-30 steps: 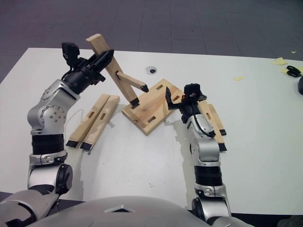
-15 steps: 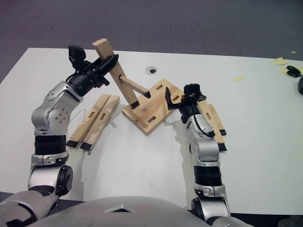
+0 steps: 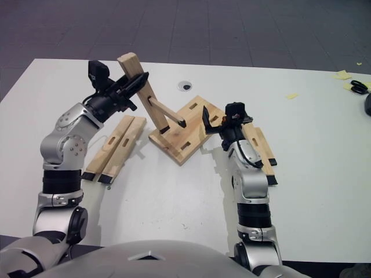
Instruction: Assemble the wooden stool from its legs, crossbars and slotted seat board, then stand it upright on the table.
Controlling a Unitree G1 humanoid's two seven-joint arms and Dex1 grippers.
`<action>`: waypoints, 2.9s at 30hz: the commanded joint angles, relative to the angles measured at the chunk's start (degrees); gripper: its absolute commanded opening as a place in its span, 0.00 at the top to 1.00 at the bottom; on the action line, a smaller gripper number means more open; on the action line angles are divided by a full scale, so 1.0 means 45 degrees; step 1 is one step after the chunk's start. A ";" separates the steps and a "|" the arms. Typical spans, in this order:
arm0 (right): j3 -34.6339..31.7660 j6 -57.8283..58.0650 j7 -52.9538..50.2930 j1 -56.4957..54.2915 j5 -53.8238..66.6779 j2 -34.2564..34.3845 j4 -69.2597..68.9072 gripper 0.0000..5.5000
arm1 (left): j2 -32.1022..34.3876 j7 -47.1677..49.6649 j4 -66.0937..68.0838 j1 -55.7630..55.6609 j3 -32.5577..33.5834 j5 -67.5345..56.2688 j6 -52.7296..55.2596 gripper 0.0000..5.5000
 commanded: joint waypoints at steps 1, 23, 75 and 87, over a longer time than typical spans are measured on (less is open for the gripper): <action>-0.0038 -0.0035 -0.0041 -0.0042 -0.0079 -0.0012 -0.0043 0.02 | 0.0199 0.0118 -0.0120 0.1458 -0.0639 0.0778 0.0179 0.81; -0.0110 0.0002 -0.0202 -0.0033 -0.0154 -0.0007 -0.0067 0.02 | -0.0224 0.2556 -0.1813 0.2273 -0.0930 0.1288 0.0868 0.81; -0.0041 -0.0164 -0.0134 -0.0219 -0.0271 0.0082 0.0299 0.02 | -0.0264 0.3463 -0.3071 -0.1250 0.0640 0.0005 0.0925 0.19; -0.0086 -0.0301 -0.0171 -0.0524 -0.0297 0.0137 0.0571 0.02 | 0.0101 0.2604 -0.0867 -0.4800 0.1559 -0.1269 0.1640 0.02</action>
